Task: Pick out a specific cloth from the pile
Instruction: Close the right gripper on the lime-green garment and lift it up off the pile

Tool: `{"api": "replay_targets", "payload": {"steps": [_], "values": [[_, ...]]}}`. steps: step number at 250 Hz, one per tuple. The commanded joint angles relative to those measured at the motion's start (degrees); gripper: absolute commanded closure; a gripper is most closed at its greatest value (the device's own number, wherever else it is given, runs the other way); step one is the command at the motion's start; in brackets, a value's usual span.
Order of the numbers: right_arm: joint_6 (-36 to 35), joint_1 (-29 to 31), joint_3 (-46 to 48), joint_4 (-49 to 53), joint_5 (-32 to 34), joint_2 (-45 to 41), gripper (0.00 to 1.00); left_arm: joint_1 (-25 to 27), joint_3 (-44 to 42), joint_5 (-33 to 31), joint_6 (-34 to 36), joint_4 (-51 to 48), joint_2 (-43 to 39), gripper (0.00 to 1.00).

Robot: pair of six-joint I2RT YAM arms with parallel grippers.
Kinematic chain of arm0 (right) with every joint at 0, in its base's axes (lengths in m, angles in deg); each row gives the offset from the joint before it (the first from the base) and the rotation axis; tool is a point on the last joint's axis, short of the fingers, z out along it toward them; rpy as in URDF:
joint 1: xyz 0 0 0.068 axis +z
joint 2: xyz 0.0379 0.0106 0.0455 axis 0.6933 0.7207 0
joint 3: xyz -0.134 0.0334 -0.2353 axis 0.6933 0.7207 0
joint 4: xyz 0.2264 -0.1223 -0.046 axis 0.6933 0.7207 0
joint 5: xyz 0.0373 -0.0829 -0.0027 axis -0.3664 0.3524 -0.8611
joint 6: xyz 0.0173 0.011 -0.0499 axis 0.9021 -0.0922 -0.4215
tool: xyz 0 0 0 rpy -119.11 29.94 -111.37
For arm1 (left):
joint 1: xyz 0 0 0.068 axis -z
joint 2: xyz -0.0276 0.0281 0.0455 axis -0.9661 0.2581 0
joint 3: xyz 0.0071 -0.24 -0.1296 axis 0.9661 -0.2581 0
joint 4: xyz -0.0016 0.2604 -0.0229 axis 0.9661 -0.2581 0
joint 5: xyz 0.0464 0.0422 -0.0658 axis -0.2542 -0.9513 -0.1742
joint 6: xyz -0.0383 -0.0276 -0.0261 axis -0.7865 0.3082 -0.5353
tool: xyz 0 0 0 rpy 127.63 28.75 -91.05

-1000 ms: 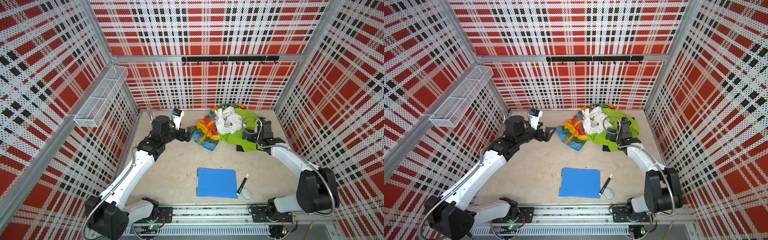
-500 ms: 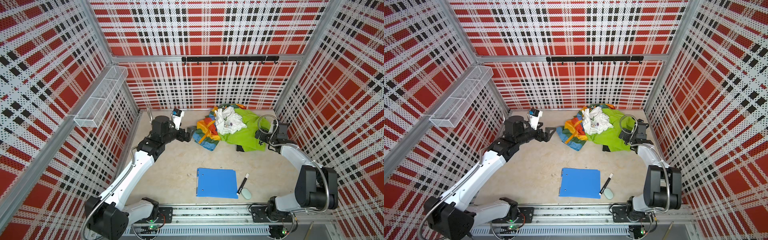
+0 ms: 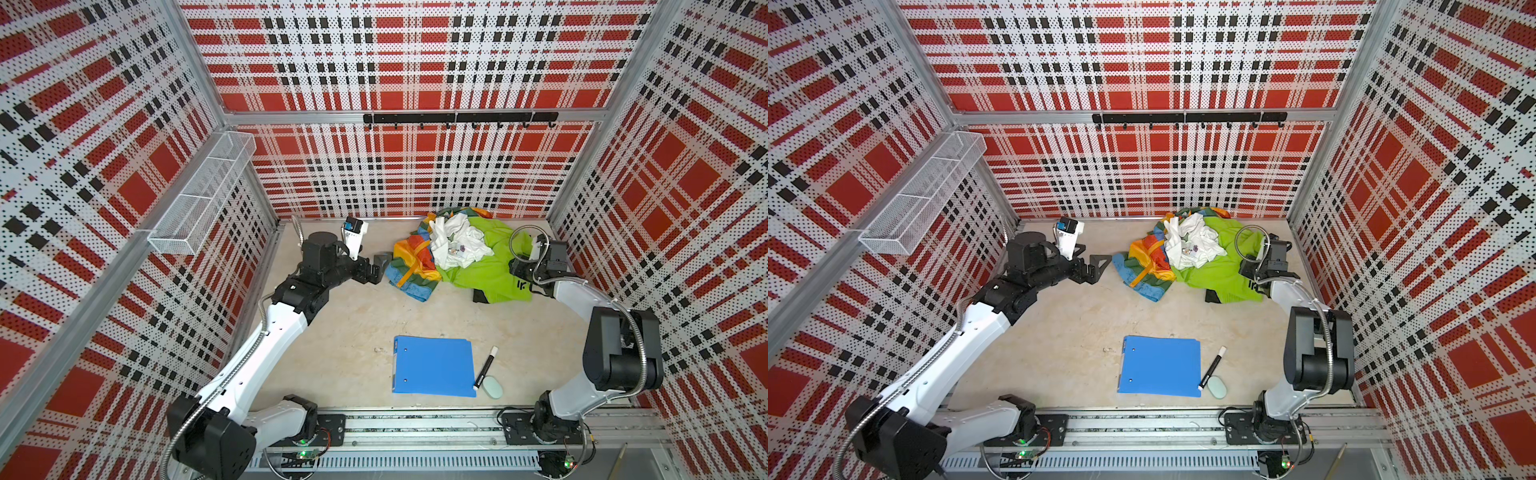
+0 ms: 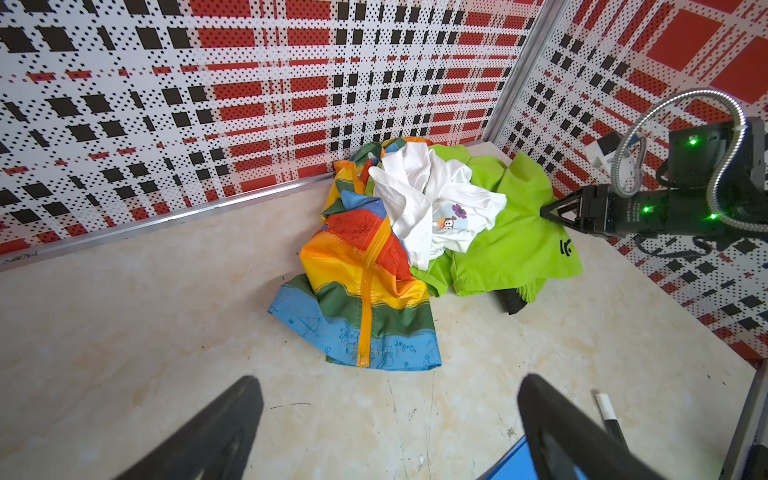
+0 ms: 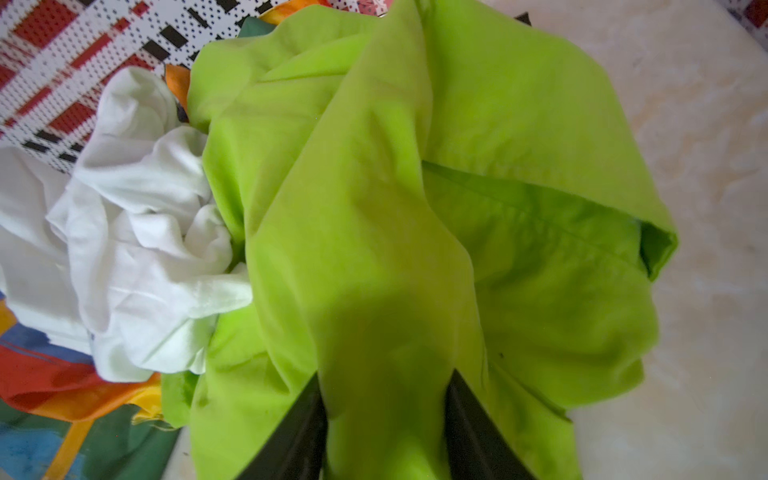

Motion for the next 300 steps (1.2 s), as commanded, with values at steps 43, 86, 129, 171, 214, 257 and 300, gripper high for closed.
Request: {"api": "replay_targets", "payload": {"steps": [43,86,129,171,214,257,300], "values": [[-0.7,0.2,-4.3,1.4,4.0,-3.6,1.00,-0.3,-0.6,0.7,-0.3,1.0,-0.4,0.01],[-0.7,1.1,-8.1,4.6,3.4,-6.3,1.00,-1.2,-0.2,2.4,0.0,0.8,-0.6,0.01],[1.0,1.3,-12.0,6.3,3.2,-8.8,1.00,-1.3,-0.6,2.9,-0.4,1.4,-0.9,0.01],[1.4,1.3,-18.1,8.4,2.6,-10.9,1.00,-1.2,-0.5,3.4,-1.2,1.5,-0.2,0.01],[1.6,1.4,-24.8,10.9,1.9,-12.0,1.00,-0.9,-0.3,3.5,-1.7,1.4,-0.1,0.01],[3.1,1.4,-29.0,10.9,3.3,-14.6,1.00,-0.9,-0.4,3.2,-1.4,1.3,-0.7,0.01],[4.9,1.4,-32.3,8.0,1.7,-16.4,1.00,-0.9,-0.3,3.3,-1.5,1.4,-0.6,0.01]]}}
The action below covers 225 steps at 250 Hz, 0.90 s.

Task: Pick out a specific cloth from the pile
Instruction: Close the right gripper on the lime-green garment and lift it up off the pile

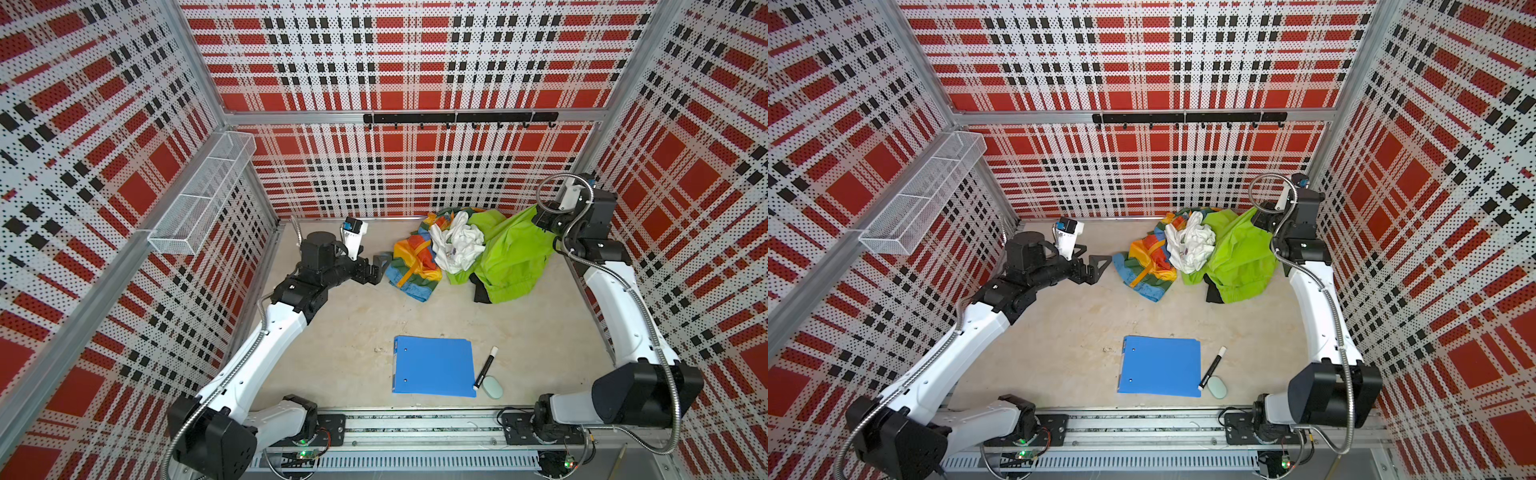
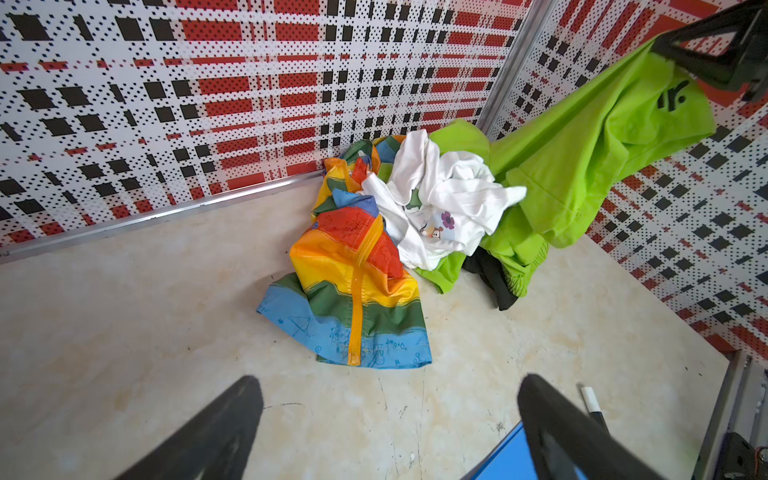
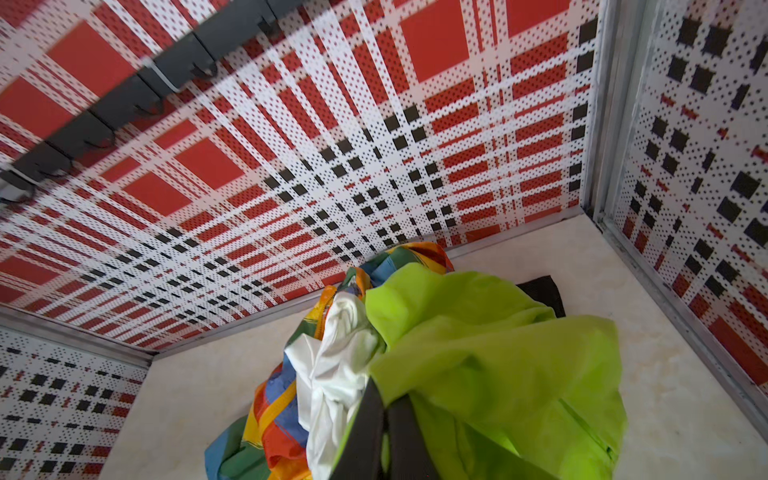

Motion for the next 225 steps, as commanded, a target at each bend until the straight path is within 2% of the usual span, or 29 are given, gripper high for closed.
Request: {"api": "replay_targets", "payload": {"steps": [1,101,171,198,225], "values": [[2.1,-0.1,-5.3,-7.1,-0.4,-3.0,1.00,0.1,-0.3,0.5,-0.4,1.3,-0.6,0.01],[6.9,0.2,-20.1,-7.1,-6.7,2.4,1.00,0.2,-0.2,-0.1,-0.9,1.1,-0.4,0.01],[5.0,5.1,-25.4,-7.7,-7.6,3.5,1.00,0.4,0.0,0.9,-1.5,0.9,0.2,0.00],[2.8,8.0,-26.8,-8.2,-8.9,3.4,1.00,0.4,0.0,3.5,-1.4,1.3,-0.1,0.00],[2.8,11.2,-28.1,-8.2,-9.9,3.2,1.00,-0.5,-0.7,10.8,-2.8,4.1,-1.2,0.01]]}}
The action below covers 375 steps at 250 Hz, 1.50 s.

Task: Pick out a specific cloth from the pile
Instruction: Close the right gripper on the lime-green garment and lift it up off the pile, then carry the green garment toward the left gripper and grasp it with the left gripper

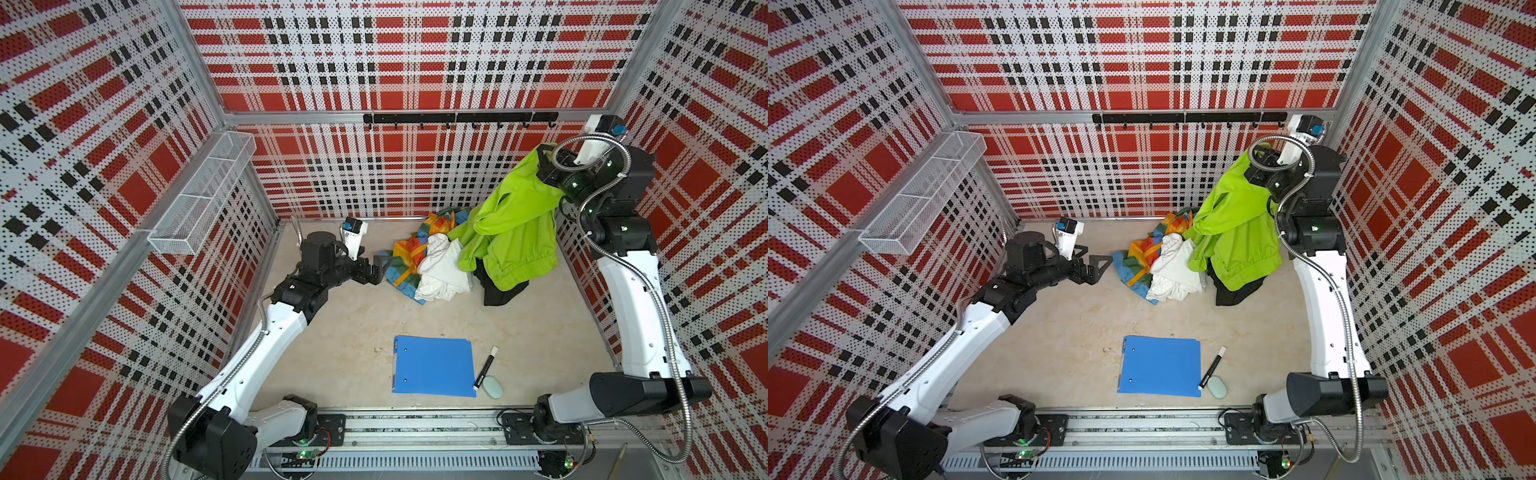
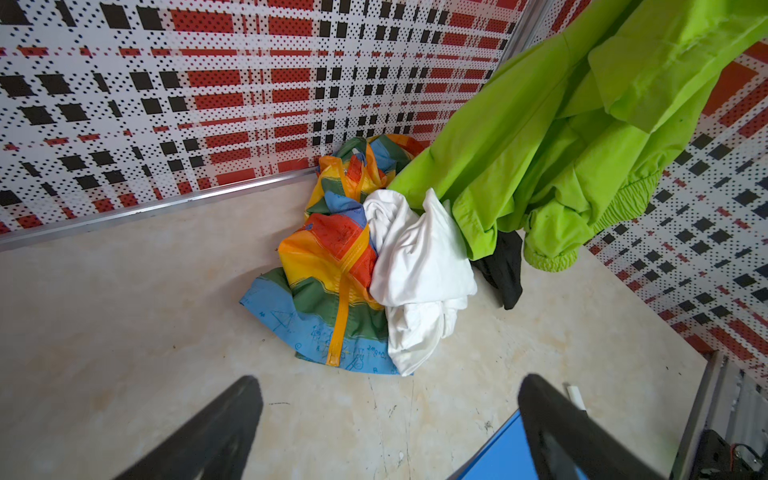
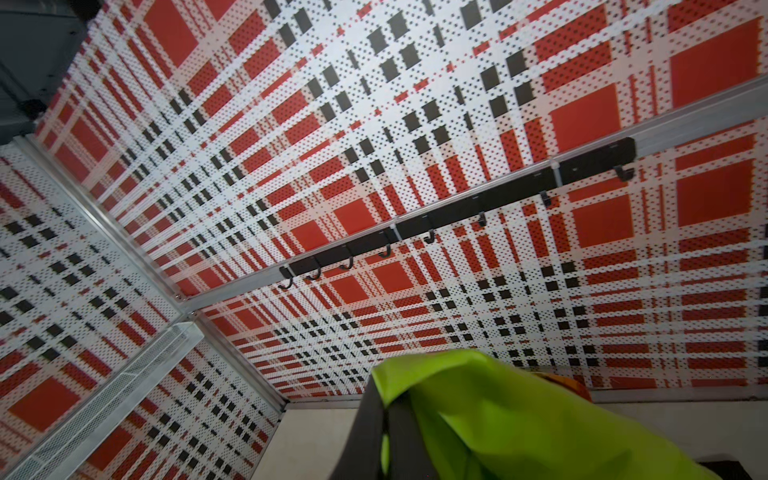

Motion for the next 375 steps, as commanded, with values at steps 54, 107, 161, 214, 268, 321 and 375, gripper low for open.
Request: {"api": "replay_targets", "payload": {"steps": [54,107,161,214,268,321,375], "values": [[-3.2,13.2,-6.1,-6.1,-2.5,-0.5,1.00,-0.1,-0.6,17.7,-9.3,14.8,-2.6,0.01],[-5.4,21.9,-7.3,-4.7,-5.6,0.3,1.00,0.4,5.9,15.4,-12.0,18.3,-2.6,0.01],[-10.5,27.8,-10.6,1.8,-10.1,2.7,1.00,-0.2,14.3,15.2,-10.8,16.9,-3.1,0.01],[-13.1,30.9,-10.8,4.7,-15.2,3.9,1.00,-0.1,17.3,15.5,-10.2,17.9,-3.2,0.01],[-14.9,32.5,-10.9,6.4,-20.5,4.7,1.00,1.0,18.1,19.4,-11.1,18.0,-0.5,0.01],[-15.6,33.3,-11.0,6.7,-23.7,5.5,1.00,3.3,19.0,23.0,-11.4,18.6,2.7,0.01],[-14.9,33.6,-10.4,5.3,-24.4,5.7,1.00,5.2,19.3,23.0,-11.2,16.5,7.0,0.00]]}}
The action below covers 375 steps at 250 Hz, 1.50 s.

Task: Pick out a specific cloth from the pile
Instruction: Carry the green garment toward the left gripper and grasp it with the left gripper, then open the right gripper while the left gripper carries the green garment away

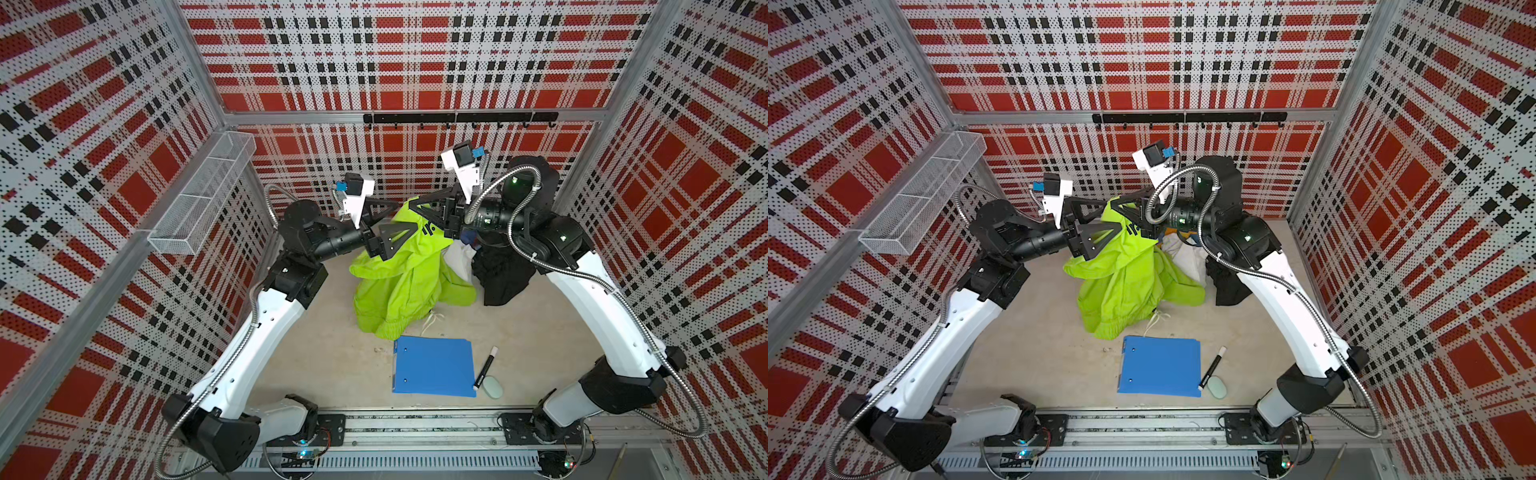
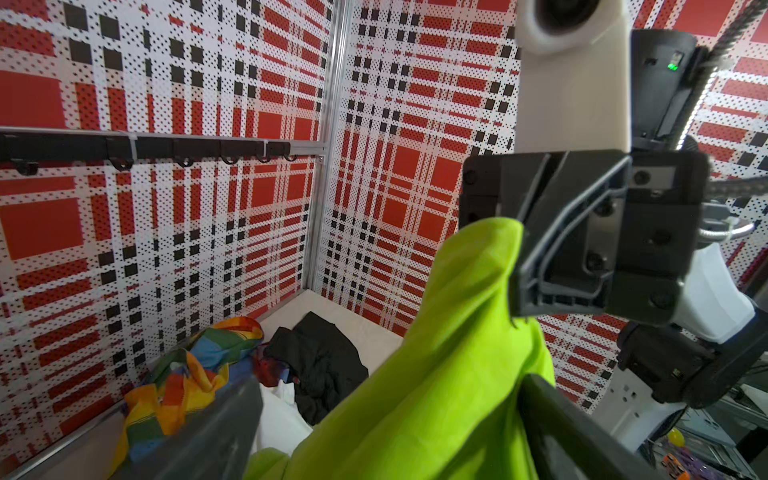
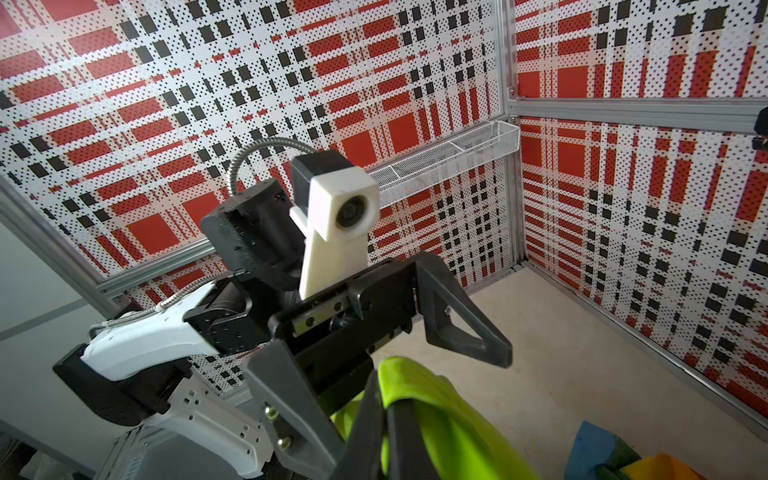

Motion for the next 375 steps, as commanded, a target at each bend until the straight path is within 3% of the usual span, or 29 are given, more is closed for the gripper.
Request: {"api": "replay_targets", "payload": {"steps": [1,28,75,129,157,192,200,220,248,298,340,375], "values": [[-0.8,0.4,-1.5,-6.0,-2.1,0.1,1.00,1.2,1.8,1.8,-0.3,-0.7,2.1,0.00],[-1.0,0.5,-1.6,-5.4,-0.9,0.5,1.00,3.2,2.8,2.6,-0.3,-2.1,4.5,0.18],[-2.8,0.6,-1.4,-2.3,7.3,0.5,1.00,3.7,0.9,-0.5,-0.5,-1.9,3.8,0.73],[-3.3,0.5,1.0,-1.4,15.4,-0.3,1.00,3.3,-1.4,-5.4,0.3,-1.8,-0.8,0.96],[-3.0,0.6,1.8,-1.9,17.9,-0.9,0.73,0.4,-0.7,-7.7,-0.9,-2.7,-2.1,1.00],[-2.9,0.6,4.3,-3.5,18.5,-3.0,0.37,-7.4,1.4,-3.1,-6.5,0.0,-2.5,1.00],[-3.0,0.5,4.7,-3.5,18.6,-3.5,0.23,-9.1,2.1,-2.5,-7.4,0.4,-2.7,1.00],[-3.3,0.5,5.9,-3.5,18.9,-4.5,0.09,-12.4,4.1,-2.4,-7.7,0.6,-3.1,1.00],[-3.6,0.5,8.5,-4.4,19.6,-6.4,0.00,-18.2,7.2,-1.9,-9.4,0.5,-3.3,1.00],[-3.9,0.5,14.1,-6.8,21.5,-10.5,0.00,-27.8,9.5,-1.0,-13.1,0.4,-5.0,1.00],[-4.2,0.5,17.4,-8.6,23.3,-13.3,0.00,-33.3,9.3,-2.6,-10.2,-6.0,-5.8,1.00],[-5.0,0.5,18.0,-7.9,25.1,-14.0,0.00,-34.8,8.0,-6.3,-5.0,-13.3,-6.5,1.00]]}}
